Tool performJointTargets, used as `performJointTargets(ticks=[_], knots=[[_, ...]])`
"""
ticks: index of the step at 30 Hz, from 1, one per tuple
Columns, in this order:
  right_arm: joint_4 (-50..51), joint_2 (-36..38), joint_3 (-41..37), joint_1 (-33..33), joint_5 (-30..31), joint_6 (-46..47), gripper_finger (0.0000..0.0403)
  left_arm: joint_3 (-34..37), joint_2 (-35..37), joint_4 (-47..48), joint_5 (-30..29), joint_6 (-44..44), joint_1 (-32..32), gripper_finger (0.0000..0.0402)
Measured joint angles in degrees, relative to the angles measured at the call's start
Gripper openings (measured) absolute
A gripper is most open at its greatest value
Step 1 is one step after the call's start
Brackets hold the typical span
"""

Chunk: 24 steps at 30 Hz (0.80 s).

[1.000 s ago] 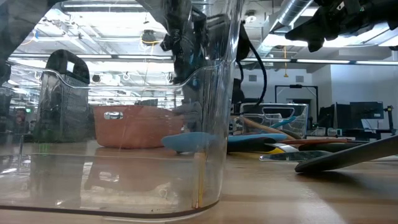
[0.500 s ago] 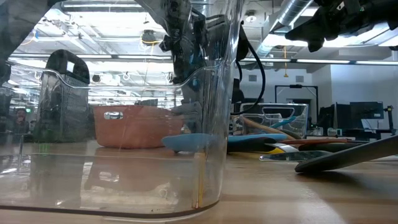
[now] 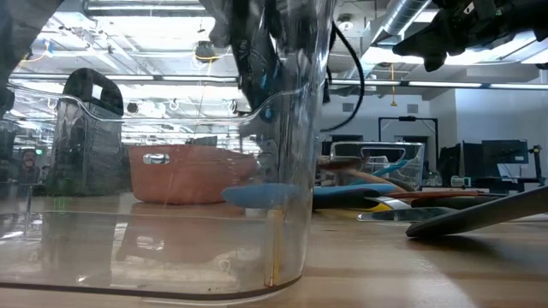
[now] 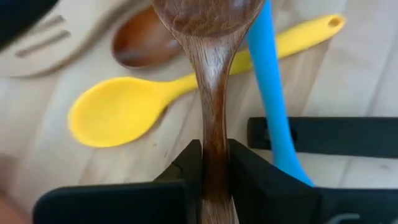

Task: Pick & Place Kitchen Items
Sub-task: Put the dark brown serving spoon into the top transparent bin

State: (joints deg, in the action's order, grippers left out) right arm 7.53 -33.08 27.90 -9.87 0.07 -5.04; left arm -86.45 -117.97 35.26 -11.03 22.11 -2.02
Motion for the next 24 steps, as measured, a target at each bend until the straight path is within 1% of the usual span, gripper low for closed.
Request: performJointTargets(ticks=[3, 6, 8, 11, 14, 17, 20, 24], knots=[[0.0, 0.0, 0.0, 0.0, 0.0, 0.0, 0.0001, 0.0, 2.5, 0.3, -0.4, -2.7, -0.2, 0.0023], [0.0, 0.0, 0.0, 0.0, 0.0, 0.0, 0.0001, 0.0, 5.9, 0.2, -3.0, -6.6, -0.8, 0.0022], [0.0, 0.0, 0.0, 0.0, 0.0, 0.0, 0.0001, 0.0, 8.4, 0.4, -5.3, -9.2, -1.2, 0.0027], [0.0, 0.0, 0.0, 0.0, 0.0, 0.0, 0.0001, 0.0, 12.1, 0.3, -10.4, -12.2, -1.7, 0.0036], [0.0, 0.0, 0.0, 0.0, 0.0, 0.0, 0.0001, 0.0, 15.4, 0.2, -15.9, -14.2, -1.9, 0.0029], [0.0, 0.0, 0.0, 0.0, 0.0, 0.0, 0.0001, 0.0, 18.1, 0.1, -19.8, -16.0, -1.8, 0.0022], [0.0, 0.0, 0.0, 0.0, 0.0, 0.0, 0.0001, 0.0, 20.0, -0.2, -22.5, -17.4, -1.6, 0.0024], [0.0, 0.0, 0.0, 0.0, 0.0, 0.0, 0.0001, 0.3, 21.1, -0.8, -23.9, -17.5, -1.1, 0.0031]])
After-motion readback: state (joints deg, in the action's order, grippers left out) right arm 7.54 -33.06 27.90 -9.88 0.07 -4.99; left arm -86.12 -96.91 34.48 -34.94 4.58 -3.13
